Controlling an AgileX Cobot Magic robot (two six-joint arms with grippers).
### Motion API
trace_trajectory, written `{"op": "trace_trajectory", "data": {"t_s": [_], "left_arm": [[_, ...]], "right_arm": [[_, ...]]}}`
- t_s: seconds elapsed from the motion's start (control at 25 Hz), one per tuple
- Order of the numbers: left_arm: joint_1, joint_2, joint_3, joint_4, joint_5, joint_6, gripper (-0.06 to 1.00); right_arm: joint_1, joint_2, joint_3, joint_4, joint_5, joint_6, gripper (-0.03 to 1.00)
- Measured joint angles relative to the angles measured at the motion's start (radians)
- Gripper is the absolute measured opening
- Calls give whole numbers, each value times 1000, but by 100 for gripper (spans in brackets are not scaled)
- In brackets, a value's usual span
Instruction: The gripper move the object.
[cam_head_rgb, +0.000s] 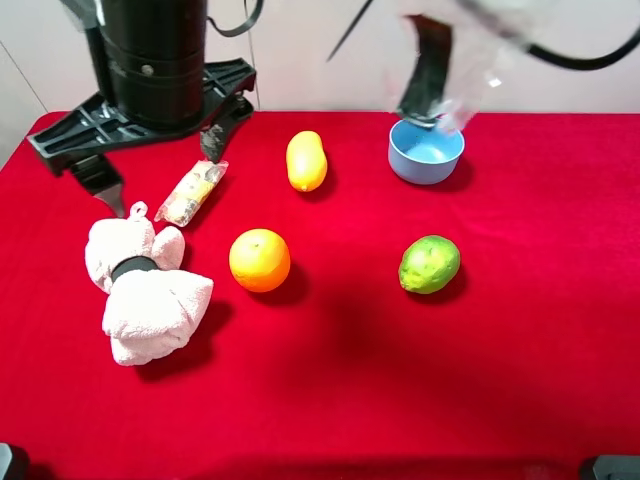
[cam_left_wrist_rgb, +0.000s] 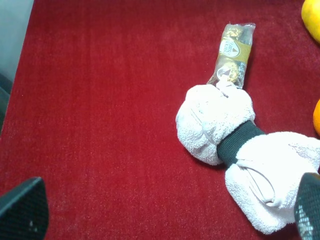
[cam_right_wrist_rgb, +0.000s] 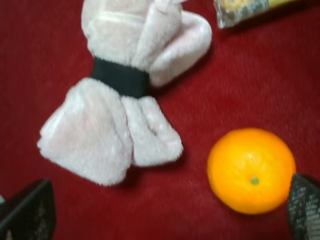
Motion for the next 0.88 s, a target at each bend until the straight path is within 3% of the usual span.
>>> {"op": "trace_trajectory", "data": {"t_s": [0.4,0.88], "left_arm": [[0,0,0,0,0,0,98],[0,0,0,0,0,0,98]], "right_arm": [[-85,-197,226,12,0,-74,69],[-265,-509,514,13,0,-178,69]]}}
